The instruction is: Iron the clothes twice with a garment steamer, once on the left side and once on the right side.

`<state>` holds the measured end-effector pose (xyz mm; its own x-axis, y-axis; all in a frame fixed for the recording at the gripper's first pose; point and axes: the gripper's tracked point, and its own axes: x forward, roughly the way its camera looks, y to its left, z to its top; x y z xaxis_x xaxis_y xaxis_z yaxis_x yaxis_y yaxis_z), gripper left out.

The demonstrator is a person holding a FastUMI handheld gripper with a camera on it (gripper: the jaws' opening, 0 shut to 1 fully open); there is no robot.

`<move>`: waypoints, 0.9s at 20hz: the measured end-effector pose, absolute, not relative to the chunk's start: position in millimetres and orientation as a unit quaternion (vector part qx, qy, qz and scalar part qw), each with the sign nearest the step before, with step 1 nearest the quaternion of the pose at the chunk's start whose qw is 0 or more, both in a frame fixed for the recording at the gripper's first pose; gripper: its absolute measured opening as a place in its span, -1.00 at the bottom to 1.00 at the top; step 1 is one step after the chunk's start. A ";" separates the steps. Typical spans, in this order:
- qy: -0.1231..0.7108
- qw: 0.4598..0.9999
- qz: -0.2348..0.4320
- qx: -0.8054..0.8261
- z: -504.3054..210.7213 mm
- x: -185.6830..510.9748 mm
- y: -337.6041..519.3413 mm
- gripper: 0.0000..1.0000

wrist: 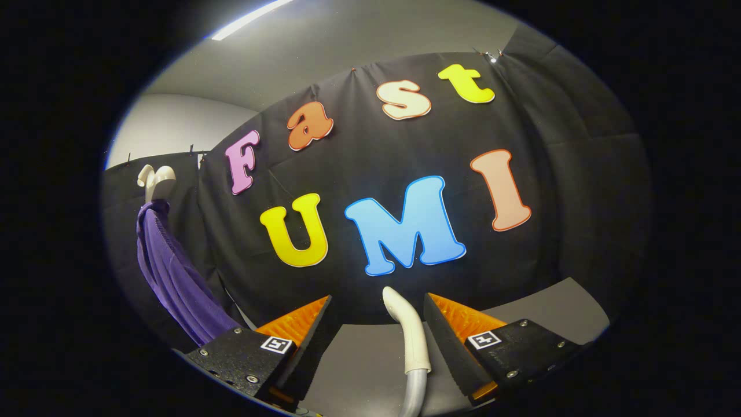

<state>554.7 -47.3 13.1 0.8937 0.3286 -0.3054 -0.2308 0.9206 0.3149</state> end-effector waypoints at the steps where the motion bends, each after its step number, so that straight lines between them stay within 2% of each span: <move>1: 0.185 0.963 0.140 0.139 4.5 564.8 -48.0 0.87; 7: 0.257 0.949 0.115 0.143 -53.1 604.0 -54.7 0.88; 15: 0.373 0.898 0.145 0.183 -121.7 596.6 -51.3 0.81; 18: 0.389 0.881 0.160 0.218 -127.1 595.0 -47.6 0.76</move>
